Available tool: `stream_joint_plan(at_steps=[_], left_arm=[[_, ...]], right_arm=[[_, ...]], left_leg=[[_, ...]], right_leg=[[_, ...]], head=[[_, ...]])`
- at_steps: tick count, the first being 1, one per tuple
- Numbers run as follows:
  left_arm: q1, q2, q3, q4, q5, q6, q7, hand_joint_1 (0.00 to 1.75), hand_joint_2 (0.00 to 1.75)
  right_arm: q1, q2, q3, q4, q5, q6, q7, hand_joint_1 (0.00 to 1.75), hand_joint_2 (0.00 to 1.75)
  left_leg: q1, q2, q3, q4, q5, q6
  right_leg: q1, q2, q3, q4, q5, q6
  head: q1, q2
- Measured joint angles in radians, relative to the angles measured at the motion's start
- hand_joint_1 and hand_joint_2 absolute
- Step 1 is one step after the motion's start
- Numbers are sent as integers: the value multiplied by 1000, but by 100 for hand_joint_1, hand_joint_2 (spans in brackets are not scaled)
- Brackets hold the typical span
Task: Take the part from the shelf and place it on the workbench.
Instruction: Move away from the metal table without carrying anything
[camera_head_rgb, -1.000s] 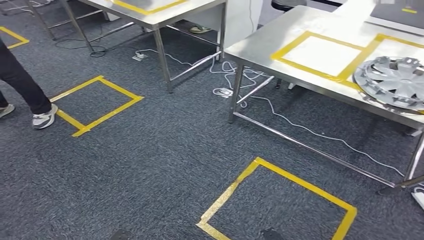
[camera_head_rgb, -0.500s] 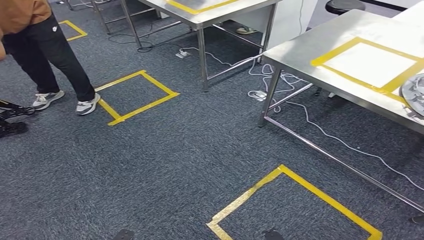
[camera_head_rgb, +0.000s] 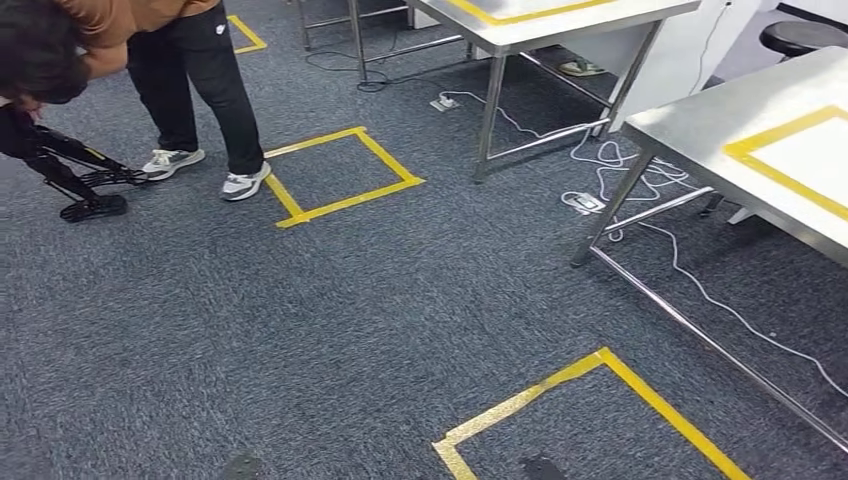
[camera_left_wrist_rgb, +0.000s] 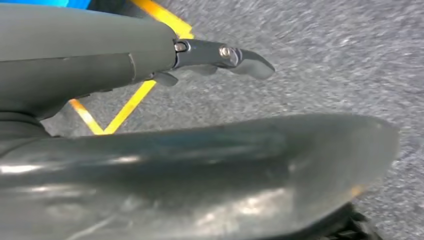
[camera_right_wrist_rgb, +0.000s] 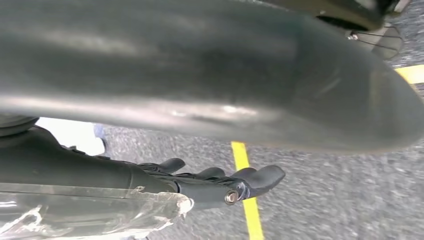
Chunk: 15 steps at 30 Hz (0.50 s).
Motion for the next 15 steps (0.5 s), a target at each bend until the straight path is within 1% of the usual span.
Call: stream_joint_plan(at_steps=[1,2,3,4,5,6,7,8,9,10,11,12,13,14,15], left_arm=[[-1,0,0,0,0,0,0,0,0],[-3,-1,0,0,-1,0,0,0,0],[-4,-1,0,0,-1,0,0,0,0],[-3,-1,0,0,-1,0,0,0,0],[-2,0,0,0,-1,0,0,0,0],[-1,0,0,0,-1,0,0,0,0],[-1,0,0,0,-1,0,0,0,0],[-1,-1,0,0,-1,0,0,0,0],[-3,-1,0,0,-1,-1,0,0,0],[-3,-1,0,0,-2,-1,0,0,0],[-3,0,0,0,-2,-1,0,0,0],[-2,0,0,0,-2,-1,0,0,0],[0,0,0,0,-2,-1,0,0,0],[1,0,0,0,-2,-1,0,0,0],[1,0,0,0,-2,-1,0,0,0]], right_arm=[[1,0,0,0,1,0,0,0,0],[3,0,0,0,2,0,1,0,0],[5,0,0,0,2,0,2,0,0],[6,0,0,0,2,0,2,0,0],[7,0,0,0,2,0,3,0,0],[7,0,0,0,3,0,3,0,0],[6,0,0,0,3,0,3,0,0],[5,0,0,0,4,0,3,0,0],[5,0,0,0,4,0,3,0,0],[4,0,0,0,4,0,3,0,0],[4,0,0,0,4,0,3,0,0],[3,0,0,0,4,0,4,0,0],[2,0,0,0,4,0,4,0,0],[1,0,0,0,4,0,5,0,0],[1,0,0,0,4,0,5,0,0]], left_leg=[[1,-11,0,0,1,5],[2,-22,0,0,2,8],[1,-35,-1,0,2,10],[1,-47,-1,0,2,11],[1,-60,0,0,3,11],[1,-74,1,0,3,10],[2,-87,2,0,4,8],[2,-101,2,1,4,5],[2,-113,0,3,5,0],[3,-124,-3,4,7,-6],[4,-134,-7,3,11,-14],[7,-144,-11,1,15,-21],[10,-145,-13,-1,17,-27],[10,-130,-18,5,12,-32],[8,-107,-29,27,-4,-35]], right_leg=[[-2,28,-24,54,-30,4],[-2,46,-56,123,-65,5],[-2,55,-89,191,-92,5],[-2,58,-112,235,-104,5],[-2,59,-119,244,-95,4],[-4,61,-107,212,-68,3],[-7,72,-78,147,-29,3],[-11,98,-46,77,2,4],[-16,122,-18,17,24,4],[-18,142,-1,-21,33,2],[-18,152,5,-33,31,-2],[-15,144,6,-36,33,-9],[-14,134,7,-38,36,-17],[-13,123,8,-41,39,-25],[-13,110,9,-44,42,-32]], head=[[3,0],[5,0],[6,0],[7,0],[7,0],[7,0],[7,0],[7,0],[7,0],[7,0],[7,0],[6,0],[7,0],[5,0],[2,0]])
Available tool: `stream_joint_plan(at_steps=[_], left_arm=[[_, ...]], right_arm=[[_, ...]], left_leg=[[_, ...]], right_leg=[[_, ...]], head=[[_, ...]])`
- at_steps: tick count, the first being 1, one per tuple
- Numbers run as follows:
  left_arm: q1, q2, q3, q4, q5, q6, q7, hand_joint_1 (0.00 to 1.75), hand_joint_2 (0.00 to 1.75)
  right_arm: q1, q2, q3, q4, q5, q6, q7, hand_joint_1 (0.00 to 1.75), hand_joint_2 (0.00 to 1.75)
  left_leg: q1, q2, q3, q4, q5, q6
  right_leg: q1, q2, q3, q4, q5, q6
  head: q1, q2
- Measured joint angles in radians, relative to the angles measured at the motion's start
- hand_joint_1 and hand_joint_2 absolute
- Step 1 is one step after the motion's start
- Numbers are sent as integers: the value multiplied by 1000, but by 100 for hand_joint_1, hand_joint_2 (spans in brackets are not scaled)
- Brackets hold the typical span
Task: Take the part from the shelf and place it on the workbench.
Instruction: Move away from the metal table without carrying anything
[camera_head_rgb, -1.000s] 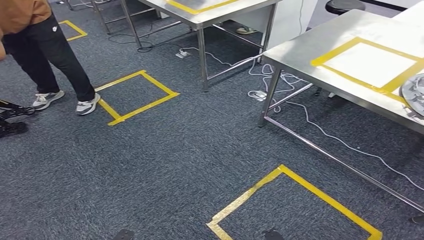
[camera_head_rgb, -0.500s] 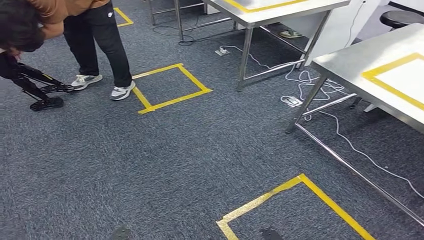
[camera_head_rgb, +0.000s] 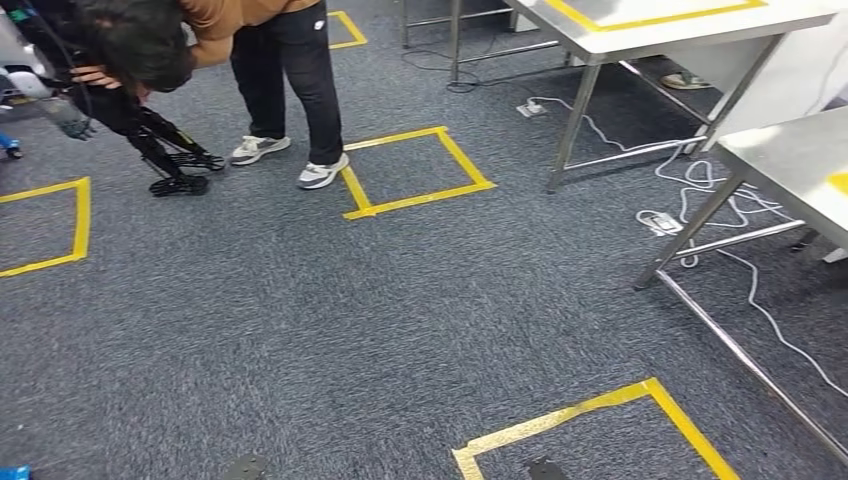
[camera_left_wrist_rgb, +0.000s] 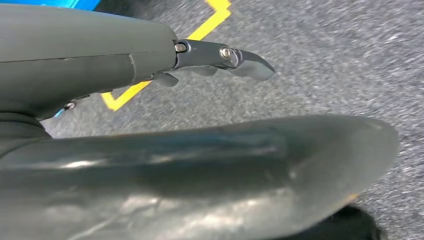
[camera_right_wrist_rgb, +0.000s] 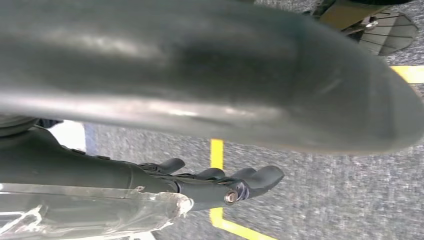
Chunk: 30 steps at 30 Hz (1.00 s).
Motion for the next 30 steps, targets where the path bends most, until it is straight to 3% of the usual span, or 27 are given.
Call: stream_joint_plan(at_steps=[2,4,5,6,7,9,11,13,14,16,18,19,20,21,22,24,26,28,30], left_arm=[[-4,0,0,0,0,0,0,0,0],[-6,-1,0,0,0,0,0,0,0],[-5,-2,0,0,0,0,0,0,0],[-3,-2,0,0,0,0,0,0,0],[-2,-2,0,0,0,0,0,0,0],[-5,-2,0,0,0,0,0,0,0],[-11,-3,0,0,0,0,0,0,0],[-11,-3,0,0,0,0,0,0,0],[-9,-2,0,0,0,0,0,0,0],[-10,-2,0,0,0,0,0,0,87],[-13,-4,0,0,0,0,0,0,175],[-13,-4,0,0,0,0,0,0,175],[-12,-5,0,0,0,0,0,0,175],[-11,-5,0,0,0,0,0,0,175],[-10,-5,0,0,0,0,0,0,175],[-11,-5,0,0,0,0,0,0,175],[-12,-5,0,0,0,1,0,0,175],[-9,-4,0,0,0,1,0,0,175],[-5,-4,0,0,-1,1,0,0,175]], right_arm=[[2,0,0,0,0,0,0,0,0],[5,0,0,0,0,0,1,0,0],[5,0,0,0,1,0,1,0,0],[5,0,0,0,1,0,1,0,0],[3,0,0,0,2,0,1,0,0],[1,0,0,0,5,0,1,0,0],[0,0,0,0,7,0,1,0,0],[-1,0,0,0,8,0,1,0,0],[-1,0,0,0,9,0,1,0,0],[-2,0,0,0,9,0,0,0,0],[1,0,-1,0,9,0,0,0,0],[3,0,-1,0,9,0,0,0,0],[4,0,-2,0,9,0,0,0,0],[4,0,-4,0,9,0,0,0,0],[4,0,-5,0,9,0,1,0,0],[4,0,-6,0,9,1,1,0,0],[4,1,-9,0,9,3,1,0,0],[3,2,-12,0,10,3,2,0,0],[3,2,-14,0,10,3,2,0,0]], left_leg=[[-4,54,-50,104,-60,-4],[-3,69,-108,225,-108,-6],[-3,70,-117,247,-108,-6],[-3,72,-106,231,-89,-5],[-4,79,-77,181,-58,-3],[-8,120,-3,47,-7,2],[-15,147,32,-24,5,11],[-16,130,31,-31,4,22],[-15,120,31,-33,6,27],[-10,100,32,-36,11,39],[-8,77,30,-36,12,45],[-8,65,30,-36,13,46],[-8,52,30,-36,13,46],[-8,39,31,-36,14,45],[-7,25,32,-36,14,44],[-6,-1,31,-33,16,36],[-6,-24,24,-33,21,23],[-1,-46,16,-39,30,7],[0,-25,5,-27,21,-3]], right_leg=[[4,-29,1,-3,1,-9],[8,-60,-1,-3,0,-12],[9,-75,-1,-3,-1,-13],[10,-87,0,-3,-1,-13],[10,-98,1,-3,-2,-12],[14,-117,3,-1,-5,-7],[20,-135,7,-1,-9,2],[21,-152,12,-4,-12,11],[19,-143,11,1,-18,17],[15,-97,-14,62,-58,28],[13,-59,-76,194,-122,32],[13,-54,-106,254,-142,33],[12,-52,-123,283,-144,33],[11,-51,-121,273,-126,33],[8,-46,-101,226,-93,33],[-2,2,-37,86,-29,36],[-9,45,-2,10,-8,32],[-6,35,-1,4,-6,17],[-3,11,0,-2,0,1]], head=[[-5,0],[-6,0],[-6,0],[-6,0],[-6,0],[-7,0],[-7,0],[-5,0],[-4,0],[-1,0],[3,0],[3,0],[3,0],[3,0],[3,0],[5,0],[5,0],[4,0],[2,0]])
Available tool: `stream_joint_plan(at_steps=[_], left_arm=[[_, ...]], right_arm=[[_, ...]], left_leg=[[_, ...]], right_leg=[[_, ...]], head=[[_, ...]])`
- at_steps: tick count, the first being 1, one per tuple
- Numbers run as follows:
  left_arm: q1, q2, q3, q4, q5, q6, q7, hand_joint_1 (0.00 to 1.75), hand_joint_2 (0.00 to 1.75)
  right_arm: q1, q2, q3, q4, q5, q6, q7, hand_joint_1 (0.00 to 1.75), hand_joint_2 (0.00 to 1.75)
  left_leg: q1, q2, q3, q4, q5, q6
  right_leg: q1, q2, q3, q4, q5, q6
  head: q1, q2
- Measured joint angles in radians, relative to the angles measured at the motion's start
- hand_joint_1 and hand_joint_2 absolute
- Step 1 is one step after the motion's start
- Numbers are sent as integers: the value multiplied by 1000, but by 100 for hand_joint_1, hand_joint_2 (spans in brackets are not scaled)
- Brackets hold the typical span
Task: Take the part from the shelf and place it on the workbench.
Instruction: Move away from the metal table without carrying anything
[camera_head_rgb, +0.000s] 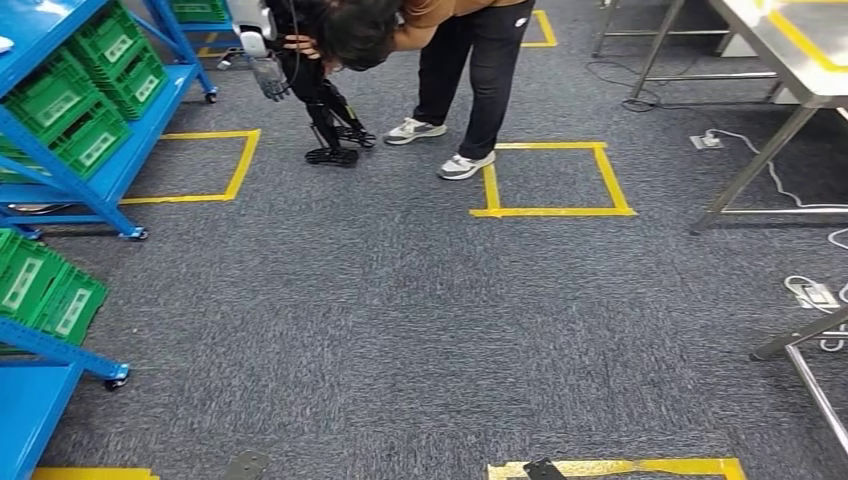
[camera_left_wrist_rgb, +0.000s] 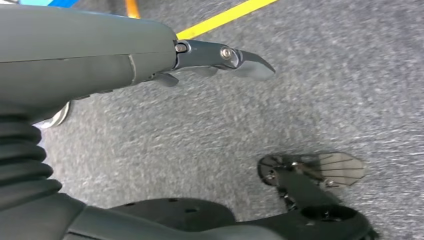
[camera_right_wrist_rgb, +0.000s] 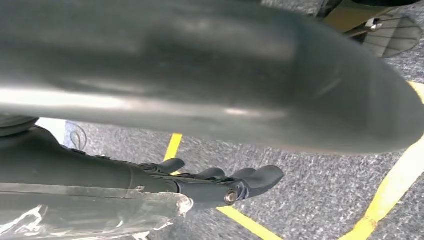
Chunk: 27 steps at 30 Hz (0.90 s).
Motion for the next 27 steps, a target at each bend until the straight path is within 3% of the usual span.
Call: stream_joint_plan(at_steps=[1,3,5,6,8,9,11,12,14,16,18,20,21,22,23,25,27], left_arm=[[0,0,0,0,0,0,0,0,175],[-4,0,0,0,0,0,0,0,175],[-4,-1,0,0,-2,0,1,0,175],[-2,-1,0,0,-2,0,1,0,175],[0,-1,0,0,-3,0,1,0,175],[-1,-1,0,0,-3,0,2,0,175],[-7,-1,0,0,-3,0,2,0,175],[-8,-1,0,0,-3,0,2,0,175],[-6,0,0,0,-3,0,3,0,175],[-3,0,0,0,-5,0,4,0,175],[-6,0,0,0,-8,0,4,0,175],[-7,0,0,0,-8,0,4,0,175],[-6,0,0,0,-8,0,4,0,175],[-6,1,0,0,-8,0,4,0,175],[-5,1,0,0,-8,0,4,0,175],[-6,2,0,0,-8,-1,4,0,175],[-7,3,0,0,-8,-1,4,0,175]], right_arm=[[0,0,0,0,0,0,0,0,0],[2,0,-1,0,1,0,0,0,0],[5,0,-1,0,2,0,0,0,0],[5,0,-1,0,2,0,0,0,0],[2,0,-1,0,3,0,0,0,0],[2,0,-1,0,4,0,0,0,0],[1,0,-1,0,5,0,0,0,0],[1,0,-1,0,5,0,0,0,0],[-1,0,-1,0,5,1,0,0,0],[-3,0,-1,0,7,1,0,0,0],[-3,0,-1,0,8,1,1,0,0],[1,0,-1,0,9,2,2,0,0],[2,0,-1,0,10,2,2,0,0],[3,0,-1,0,11,2,2,0,0],[2,0,-1,0,12,2,2,0,0],[0,1,-1,0,14,2,2,0,0],[-3,3,-1,0,14,3,2,0,0]], left_leg=[[-2,26,-16,32,-22,-2],[-4,78,-75,156,-90,-5],[-3,92,-123,263,-129,-7],[-3,94,-123,270,-121,-7],[-4,110,-65,174,-64,-3],[-7,134,-25,103,-39,-2],[-13,169,27,7,-15,8],[-16,172,32,-8,-17,12],[-16,151,31,-13,-15,24],[-10,130,33,-17,-11,36],[-7,109,33,-18,-9,43],[-7,84,32,-18,-9,46],[-7,71,33,-17,-8,45],[-6,58,33,-17,-8,44],[-4,45,34,-17,-8,42],[-2,19,33,-12,-9,31],[-1,-3,26,-10,-5,17]], right_leg=[[1,-14,0,-3,2,-7],[6,-45,-1,-4,2,-16],[10,-77,-2,-4,1,-19],[11,-90,-2,-4,0,-20],[12,-113,1,-4,-1,-18],[15,-123,3,-3,-4,-15],[21,-143,6,-2,-8,-6],[23,-152,8,-2,-10,-1],[22,-164,13,-4,-15,9],[18,-128,0,33,-42,21],[15,-77,-55,149,-101,28],[14,-64,-118,270,-143,31],[13,-63,-131,287,-138,32],[12,-62,-126,268,-116,32],[9,-56,-102,212,-79,33],[-1,-14,-40,77,-20,35],[-6,20,-9,13,-5,28]], head=[[-3,0],[-8,0],[-9,0],[-9,0],[-9,0],[-9,0],[-10,0],[-9,0],[-8,0],[-5,0],[1,0],[3,0],[4,0],[3,0],[3,0],[5,0],[6,0]])
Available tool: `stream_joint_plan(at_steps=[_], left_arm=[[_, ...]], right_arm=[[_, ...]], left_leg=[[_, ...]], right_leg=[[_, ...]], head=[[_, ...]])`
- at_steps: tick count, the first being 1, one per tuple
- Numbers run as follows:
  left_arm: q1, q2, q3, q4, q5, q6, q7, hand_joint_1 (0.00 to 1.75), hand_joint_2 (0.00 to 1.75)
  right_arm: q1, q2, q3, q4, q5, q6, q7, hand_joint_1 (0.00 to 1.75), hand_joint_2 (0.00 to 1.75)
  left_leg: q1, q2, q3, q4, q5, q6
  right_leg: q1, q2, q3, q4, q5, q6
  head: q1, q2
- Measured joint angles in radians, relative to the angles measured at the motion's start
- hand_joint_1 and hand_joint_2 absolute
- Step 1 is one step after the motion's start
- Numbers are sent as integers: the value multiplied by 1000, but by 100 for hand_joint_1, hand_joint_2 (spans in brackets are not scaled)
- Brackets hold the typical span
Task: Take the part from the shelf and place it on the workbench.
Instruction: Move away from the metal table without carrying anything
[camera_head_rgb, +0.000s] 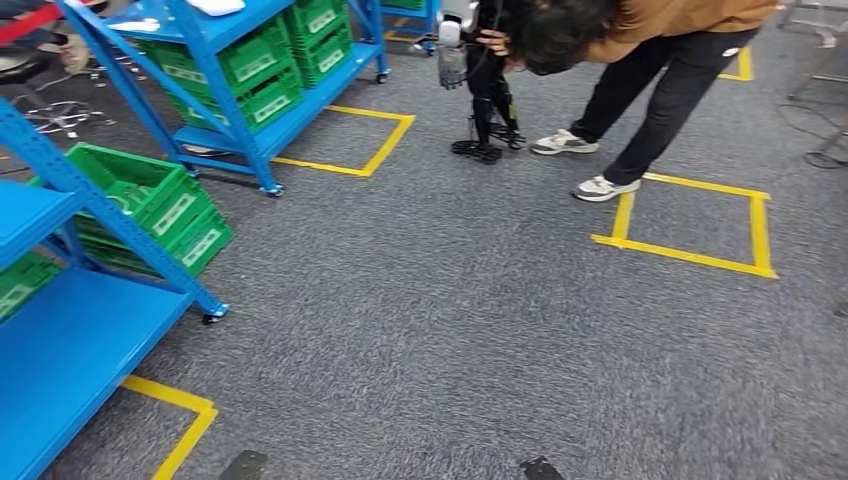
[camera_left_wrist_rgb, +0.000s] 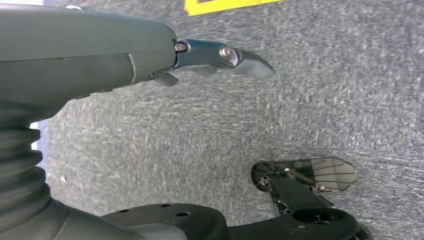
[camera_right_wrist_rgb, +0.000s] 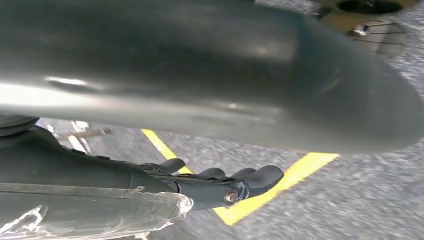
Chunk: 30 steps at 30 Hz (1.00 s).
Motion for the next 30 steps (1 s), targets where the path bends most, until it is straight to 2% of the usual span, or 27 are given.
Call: stream_joint_plan(at_steps=[1,2,3,4,5,6,7,8,9,10,11,13,14,15,16,17,18,20,21,22,23,24,25,26,28,29,30], left_arm=[[1,1,0,0,0,0,0,0,175],[2,1,0,0,0,0,0,0,175],[4,1,0,0,0,0,0,0,175],[6,1,0,0,0,0,1,0,175],[5,1,0,0,0,0,1,0,175],[4,1,0,0,0,0,1,0,175],[3,1,0,0,0,0,1,0,175],[2,1,0,0,0,0,1,0,175],[2,0,0,0,0,0,2,0,175],[3,0,0,0,0,0,2,0,175],[4,0,0,0,0,0,2,0,175],[3,0,0,0,0,0,2,0,175],[1,0,0,0,0,0,2,0,175],[-2,0,0,0,0,0,2,0,175],[-2,0,0,0,0,0,2,0,175],[-2,1,0,0,0,0,2,0,175],[2,1,0,0,0,0,2,0,175],[5,1,0,0,0,1,2,0,175],[5,1,0,0,0,1,2,0,175],[4,0,0,0,0,1,2,0,175],[4,-1,0,0,1,1,2,0,175],[5,-2,0,0,1,1,2,0,175],[6,-2,0,0,1,1,2,0,175],[8,-2,0,0,2,1,2,0,175],[8,-2,1,0,2,1,2,0,175],[8,-2,1,0,2,1,2,0,175],[8,-2,1,0,2,1,2,0,175]], right_arm=[[-1,1,0,0,0,0,0,0,0],[0,1,0,0,0,0,1,0,0],[0,1,0,0,0,0,1,0,0],[0,1,-1,0,0,1,1,0,0],[1,2,-1,0,0,1,1,0,0],[2,2,-1,0,0,1,1,0,0],[3,1,-1,0,0,1,2,0,0],[5,1,-1,0,0,1,2,0,0],[6,1,-1,0,0,1,3,0,0],[6,1,-1,0,-1,1,3,0,0],[5,1,-1,0,-1,1,3,0,0],[4,1,-1,0,-1,1,3,0,0],[3,1,-1,0,0,1,3,0,0],[3,1,-1,0,0,1,3,0,0],[3,1,-1,0,0,1,3,0,0],[3,1,-1,0,0,1,3,0,0],[2,1,-2,0,0,1,3,0,0],[1,1,-2,0,0,1,2,0,0],[2,1,-2,0,0,1,2,0,0],[4,1,-2,0,0,1,2,0,0],[6,1,-3,0,0,1,2,0,0],[9,1,-3,0,-1,1,3,0,0],[10,1,-4,0,-1,1,3,0,0],[11,1,-4,0,0,1,3,0,0],[11,1,-6,0,0,1,3,0,0],[11,1,-6,0,1,1,3,0,0],[11,1,-6,0,1,1,3,0,0]], left_leg=[[1,-10,-4,-1,4,-7],[3,-19,-7,-4,7,-12],[3,-11,-10,-1,5,-16],[1,9,-20,17,-9,-20],[0,36,-39,55,-33,-22],[-2,67,-66,113,-67,-24],[-3,85,-100,184,-100,-25],[-3,92,-128,244,-123,-25],[-3,96,-142,278,-129,-24],[-3,98,-138,276,-116,-23],[-4,103,-115,237,-89,-19],[-10,143,-40,106,-31,-11],[-14,164,-11,52,-17,-7],[-18,177,4,20,-14,-2],[-21,178,8,5,-17,1],[-21,167,7,2,-17,7],[-19,155,7,-1,-15,11],[-13,134,10,-5,-10,20],[-10,123,10,-6,-9,24],[-9,111,10,-6,-8,27],[-9,98,9,-6,-8,28],[-9,84,10,-5,-8,29],[-9,71,10,-5,-8,29],[-8,57,11,-5,-7,27],[-6,34,13,-3,-7,23],[-5,28,13,-3,-7,22],[-5,25,13,-3,-7,21]], right_leg=[[1,0,2,-3,-1,-7],[3,-12,2,-2,1,-16],[4,-22,2,-3,3,-23],[4,-34,2,-4,5,-30],[5,-47,2,-6,6,-37],[8,-61,1,-6,6,-42],[11,-76,0,-6,5,-45],[14,-91,0,-6,5,-47],[16,-106,0,-6,4,-48],[18,-119,0,-6,3,-49],[19,-130,2,-6,2,-49],[22,-150,6,-5,-1,-46],[25,-160,6,-4,-3,-42],[28,-169,7,-3,-5,-37],[31,-180,8,-4,-6,-33],[31,-191,11,-6,-7,-28],[29,-187,13,-5,-10,-22],[25,-142,-3,39,-41,-10],[23,-112,-29,93,-70,-5],[22,-94,-61,161,-102,-2],[21,-87,-94,226,-126,0],[21,-84,-117,268,-134,1],[20,-83,-122,270,-122,1],[19,-80,-108,232,-91,1],[13,-62,-54,114,-22,2],[11,-54,-35,73,-2,2],[10,-48,-27,56,6,3]], head=[[1,0],[0,0],[-1,0],[-4,0],[-7,0],[-11,0],[-14,0],[-14,0],[-14,0],[-14,0],[-14,0],[-15,0],[-15,0],[-15,0],[-15,0],[-15,0],[-14,0],[-10,0],[-7,0],[-4,0],[-3,0],[-2,0],[-2,0],[-2,0],[-2,0],[-1,0],[-1,0]])
